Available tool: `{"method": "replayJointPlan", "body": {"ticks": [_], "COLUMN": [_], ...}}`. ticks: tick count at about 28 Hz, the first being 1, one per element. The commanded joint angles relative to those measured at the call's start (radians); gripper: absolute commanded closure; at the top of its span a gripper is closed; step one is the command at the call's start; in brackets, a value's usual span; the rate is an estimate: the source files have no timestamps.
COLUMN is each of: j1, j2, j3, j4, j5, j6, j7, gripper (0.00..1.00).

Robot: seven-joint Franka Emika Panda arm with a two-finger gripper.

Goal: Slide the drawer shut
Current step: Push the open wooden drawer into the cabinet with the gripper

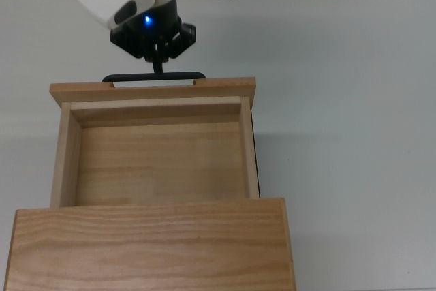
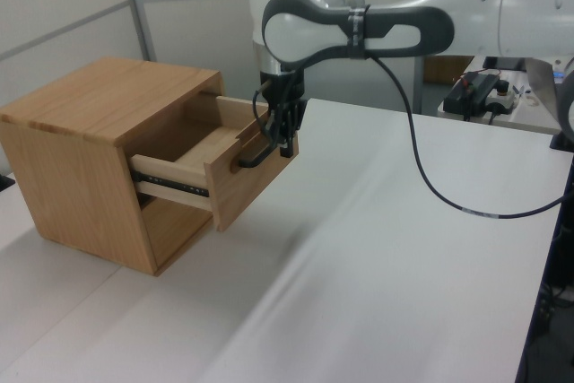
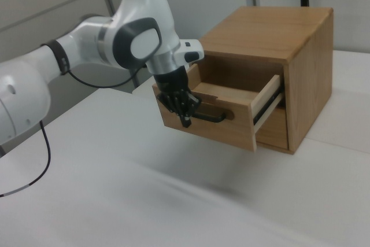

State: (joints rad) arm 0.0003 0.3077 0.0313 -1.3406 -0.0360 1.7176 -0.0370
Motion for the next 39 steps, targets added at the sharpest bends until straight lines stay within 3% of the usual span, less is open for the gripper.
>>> {"method": "replayJointPlan", "body": {"ticks": [1,13,39], "j1": [0.0,0.0,0.001], "j2": [0.01,0.057,0.264], "j3": [-0.005,-0.005,-0.005], "j4": [-0.011,-0.011,-0.011], "j5": [-0.002,-0.002,-0.019], "j6": [0.088,0.256,1.036], "j7": [-0.021,-0.02,-0.032], "gripper": [1.0,1.0,1.0]}}
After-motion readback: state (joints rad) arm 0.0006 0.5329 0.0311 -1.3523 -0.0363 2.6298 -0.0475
